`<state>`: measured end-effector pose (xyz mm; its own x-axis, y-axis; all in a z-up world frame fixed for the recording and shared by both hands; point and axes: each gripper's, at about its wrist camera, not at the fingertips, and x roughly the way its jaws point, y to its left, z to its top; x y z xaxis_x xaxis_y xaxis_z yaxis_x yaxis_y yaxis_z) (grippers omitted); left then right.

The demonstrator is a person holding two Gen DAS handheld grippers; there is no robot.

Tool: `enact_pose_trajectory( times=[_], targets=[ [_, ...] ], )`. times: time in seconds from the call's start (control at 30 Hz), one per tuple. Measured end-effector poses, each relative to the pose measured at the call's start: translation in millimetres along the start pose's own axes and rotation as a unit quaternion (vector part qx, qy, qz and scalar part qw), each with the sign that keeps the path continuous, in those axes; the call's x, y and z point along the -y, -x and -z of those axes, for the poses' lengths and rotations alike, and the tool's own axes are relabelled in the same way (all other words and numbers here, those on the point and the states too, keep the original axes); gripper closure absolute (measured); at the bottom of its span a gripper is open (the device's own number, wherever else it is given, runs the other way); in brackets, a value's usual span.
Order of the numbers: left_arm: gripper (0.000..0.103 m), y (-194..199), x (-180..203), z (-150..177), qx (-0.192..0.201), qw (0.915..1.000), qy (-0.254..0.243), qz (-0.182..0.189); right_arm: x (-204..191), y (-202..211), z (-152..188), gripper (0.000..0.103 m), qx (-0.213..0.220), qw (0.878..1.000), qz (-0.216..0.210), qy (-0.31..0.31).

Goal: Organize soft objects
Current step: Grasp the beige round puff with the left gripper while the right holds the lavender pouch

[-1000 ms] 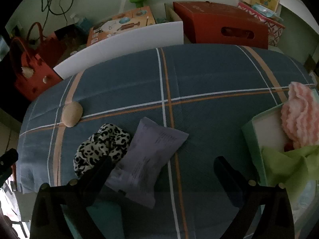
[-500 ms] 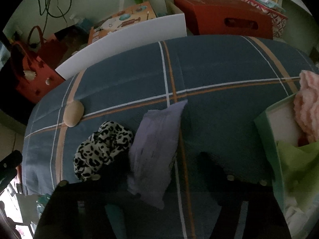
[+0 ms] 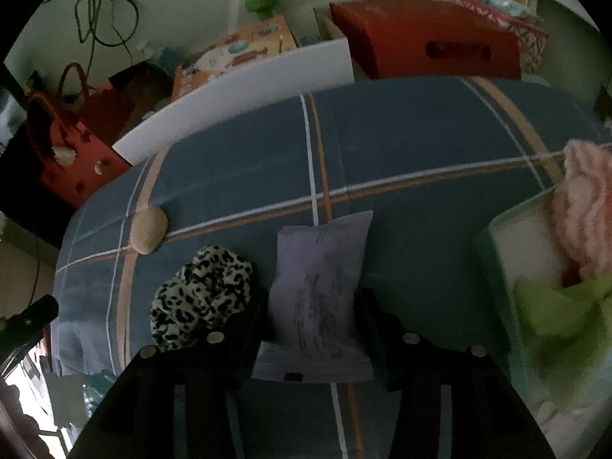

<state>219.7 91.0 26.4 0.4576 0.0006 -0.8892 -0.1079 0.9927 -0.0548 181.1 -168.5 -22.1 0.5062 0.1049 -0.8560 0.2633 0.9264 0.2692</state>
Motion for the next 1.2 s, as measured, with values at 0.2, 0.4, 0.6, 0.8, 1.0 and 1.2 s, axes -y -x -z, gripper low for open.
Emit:
enact_pose_trajectory(
  times=[0.2, 0.4, 0.6, 0.8, 1.0, 1.2],
  targets=[
    [0.008, -6, 2, -2, -0.014, 0.9992, 0.002, 0.036, 1, 25, -3, 0.053, 0.022, 1.0, -0.003, 0.01],
    [0.008, -1, 8, -18, -0.012, 0.9997, -0.016, 0.012, -13, 65, -9, 0.053, 0.07, 0.997, 0.001, 0.04],
    [0.008, -11, 24, -37, -0.052, 0.9963, -0.003, 0.069, -18, 70, -11, 0.053, 0.073, 0.996, -0.005, 0.049],
    [0.008, -42, 58, -49, -0.089, 0.9948, -0.036, 0.035, -4, 66, -14, 0.053, 0.07, 0.997, 0.01, 0.034],
    [0.011, -76, 80, -58, -0.133, 0.9896, -0.044, 0.034, 9, 68, -17, 0.053, 0.073, 0.997, 0.021, 0.027],
    [0.023, -100, 89, -63, -0.142, 0.9881, -0.058, 0.006, 12, 67, -18, 0.053, 0.069, 0.997, 0.015, 0.028]
  ],
)
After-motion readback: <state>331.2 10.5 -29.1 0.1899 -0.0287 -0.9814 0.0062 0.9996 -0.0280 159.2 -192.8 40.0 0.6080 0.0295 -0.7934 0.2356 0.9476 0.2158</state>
